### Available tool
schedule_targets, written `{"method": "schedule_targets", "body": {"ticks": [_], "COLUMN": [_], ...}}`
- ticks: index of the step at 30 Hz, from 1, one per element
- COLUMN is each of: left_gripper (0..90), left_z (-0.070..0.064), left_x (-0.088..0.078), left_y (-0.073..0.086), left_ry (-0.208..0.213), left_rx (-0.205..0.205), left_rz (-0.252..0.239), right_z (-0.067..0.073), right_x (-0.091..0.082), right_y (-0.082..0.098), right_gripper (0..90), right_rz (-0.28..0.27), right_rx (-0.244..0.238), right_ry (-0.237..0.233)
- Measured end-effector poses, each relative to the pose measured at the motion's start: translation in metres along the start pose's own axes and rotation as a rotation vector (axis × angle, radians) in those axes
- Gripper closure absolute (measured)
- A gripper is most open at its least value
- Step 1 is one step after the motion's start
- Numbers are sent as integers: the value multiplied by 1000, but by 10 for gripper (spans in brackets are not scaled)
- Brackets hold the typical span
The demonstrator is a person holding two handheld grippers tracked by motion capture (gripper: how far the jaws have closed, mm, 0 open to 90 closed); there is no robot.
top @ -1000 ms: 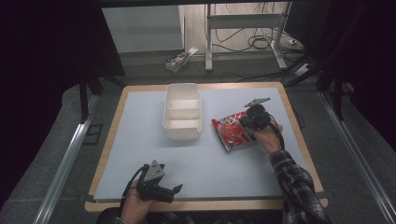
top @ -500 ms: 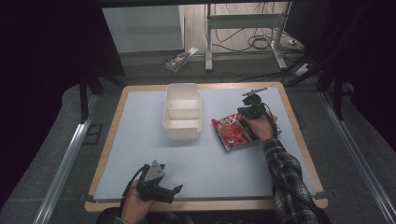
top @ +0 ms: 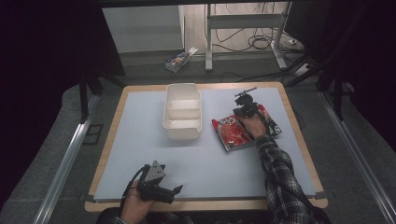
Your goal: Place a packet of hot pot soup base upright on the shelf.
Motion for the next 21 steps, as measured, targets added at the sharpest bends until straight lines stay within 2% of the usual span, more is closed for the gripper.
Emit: {"method": "schedule_targets", "body": {"ticks": [5, 11, 15, 21], "left_gripper": [21, 22, 22, 23], "left_z": [-1, -1, -1, -1], "left_x": [0, 1, 2, 2], "left_y": [0, 0, 0, 0], "left_ry": [0, -1, -2, -3], "left_rx": [5, 7, 10, 10], "left_rz": [5, 10, 16, 18], "right_z": [2, 2, 5, 11], "right_x": [-4, -12, -17, -26], "right_y": [1, 12, 21, 31], "right_gripper": [894, 895, 895, 895], "right_rz": [30, 25, 20, 27], "right_rx": [-24, -19, -24, -51], "right_ry": [16, -3, -31, -25]}}
Point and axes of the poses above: each handheld gripper's, and its own axes: x roughly forward along the jaws, y roughly out of its underside, z roughly to its left, the point moved 1 cm from there along x, roughly forward along the jaws, and after that the axes turned 1 degree about z, right-handed, at the moved point
